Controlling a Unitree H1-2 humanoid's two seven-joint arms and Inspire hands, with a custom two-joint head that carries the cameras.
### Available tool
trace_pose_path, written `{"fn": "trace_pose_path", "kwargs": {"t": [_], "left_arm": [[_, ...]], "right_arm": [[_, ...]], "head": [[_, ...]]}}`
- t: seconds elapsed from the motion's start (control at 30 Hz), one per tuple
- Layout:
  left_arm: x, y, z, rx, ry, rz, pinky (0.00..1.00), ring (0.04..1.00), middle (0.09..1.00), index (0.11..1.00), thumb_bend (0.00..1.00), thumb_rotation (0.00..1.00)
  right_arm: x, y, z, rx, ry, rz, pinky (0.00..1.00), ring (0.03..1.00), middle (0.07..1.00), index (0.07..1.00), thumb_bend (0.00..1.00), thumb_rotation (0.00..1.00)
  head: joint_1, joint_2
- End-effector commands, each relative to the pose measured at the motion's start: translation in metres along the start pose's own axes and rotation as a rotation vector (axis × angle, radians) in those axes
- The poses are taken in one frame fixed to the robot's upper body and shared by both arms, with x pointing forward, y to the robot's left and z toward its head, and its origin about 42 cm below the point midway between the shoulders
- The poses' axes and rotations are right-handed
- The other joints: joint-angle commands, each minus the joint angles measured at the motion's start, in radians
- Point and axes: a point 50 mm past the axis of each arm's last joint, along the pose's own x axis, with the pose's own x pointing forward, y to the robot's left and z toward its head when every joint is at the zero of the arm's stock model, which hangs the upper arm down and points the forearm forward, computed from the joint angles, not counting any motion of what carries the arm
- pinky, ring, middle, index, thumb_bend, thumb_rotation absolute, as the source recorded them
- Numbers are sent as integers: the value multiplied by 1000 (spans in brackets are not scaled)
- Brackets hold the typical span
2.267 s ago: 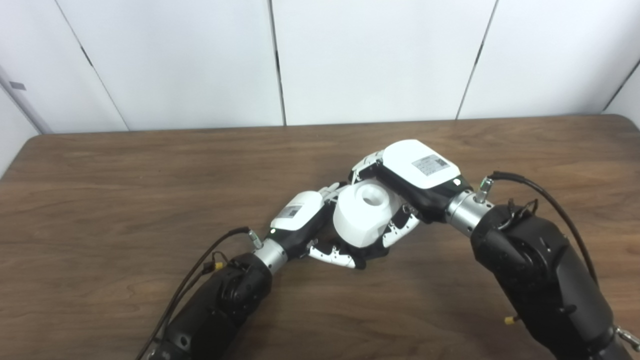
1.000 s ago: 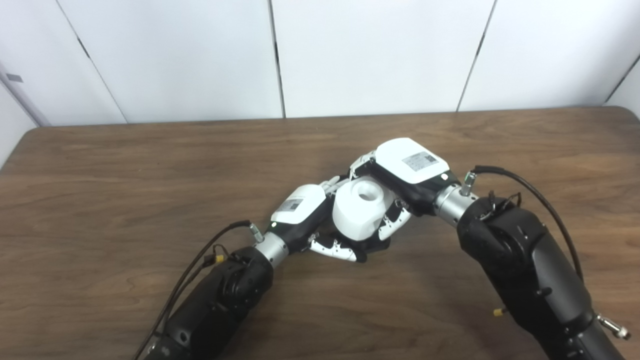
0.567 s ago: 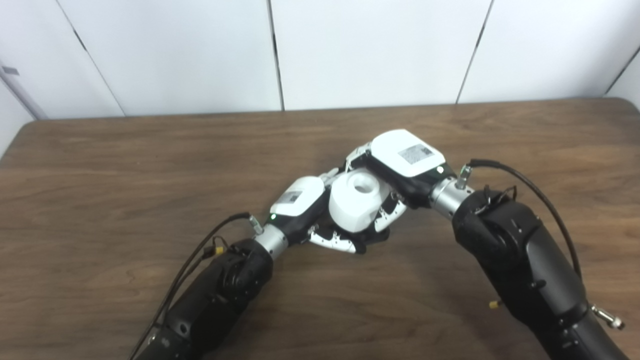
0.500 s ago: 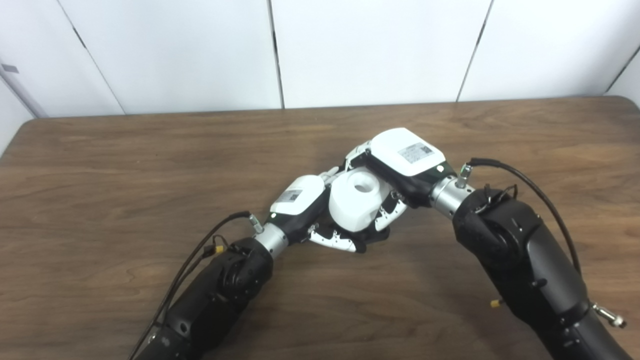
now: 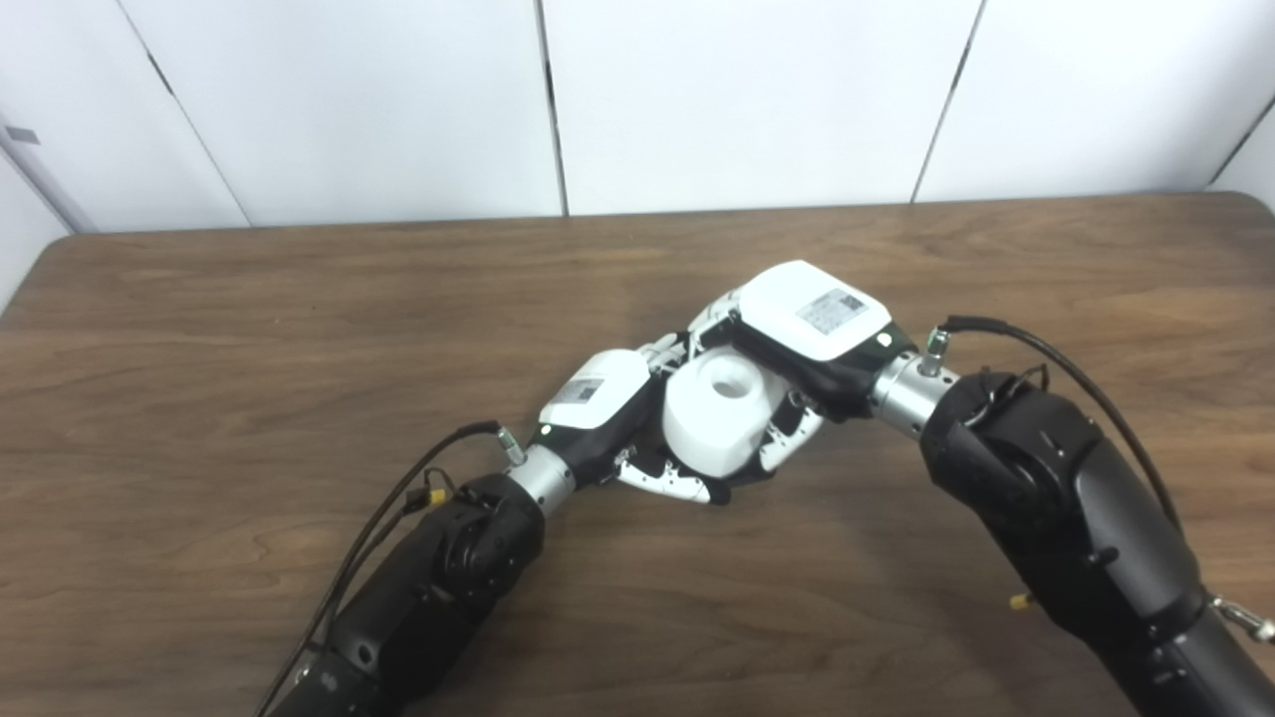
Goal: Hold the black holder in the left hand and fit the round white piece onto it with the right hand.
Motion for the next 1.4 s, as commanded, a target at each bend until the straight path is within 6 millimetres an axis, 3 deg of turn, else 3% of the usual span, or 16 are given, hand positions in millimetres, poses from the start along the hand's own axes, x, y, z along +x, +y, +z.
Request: {"fn": "trace_pose_path", "kwargs": {"t": [0.0,0.67,0.7,0.73,0.87,1.0,1.17,1.37], "left_arm": [[-19,-39,-14,-16,92,-213,929,996,964,486,523,70],[-18,-38,-11,-24,89,-220,940,999,965,486,523,69],[-18,-39,-11,-23,89,-221,938,998,964,486,523,69],[-18,-39,-11,-22,89,-222,937,999,965,486,523,70],[-18,-40,-12,-17,88,-222,930,995,963,486,523,69],[-18,-40,-12,-19,87,-221,925,995,961,486,523,70],[-19,-41,-13,-20,87,-216,929,993,959,486,524,70],[-19,-41,-13,-17,93,-223,930,994,959,486,523,70]], "right_arm": [[-4,-8,-6,-43,-13,5,797,785,742,481,526,142],[-5,-9,-5,-16,3,6,798,780,747,490,525,147],[-5,-9,-4,-8,7,8,797,779,765,633,728,198],[-5,-10,-3,-1,11,8,802,784,787,728,803,223],[-7,-13,-1,25,28,-12,795,821,896,966,940,286],[-9,-19,0,27,61,-36,767,871,989,999,998,347],[-12,-28,1,17,75,-105,729,891,1000,1000,1000,395],[-13,-32,0,21,72,-138,728,868,1000,1000,1000,380]], "head": [[1,0],[6,4],[6,4],[5,4],[3,3],[2,2],[2,4],[0,4]]}}
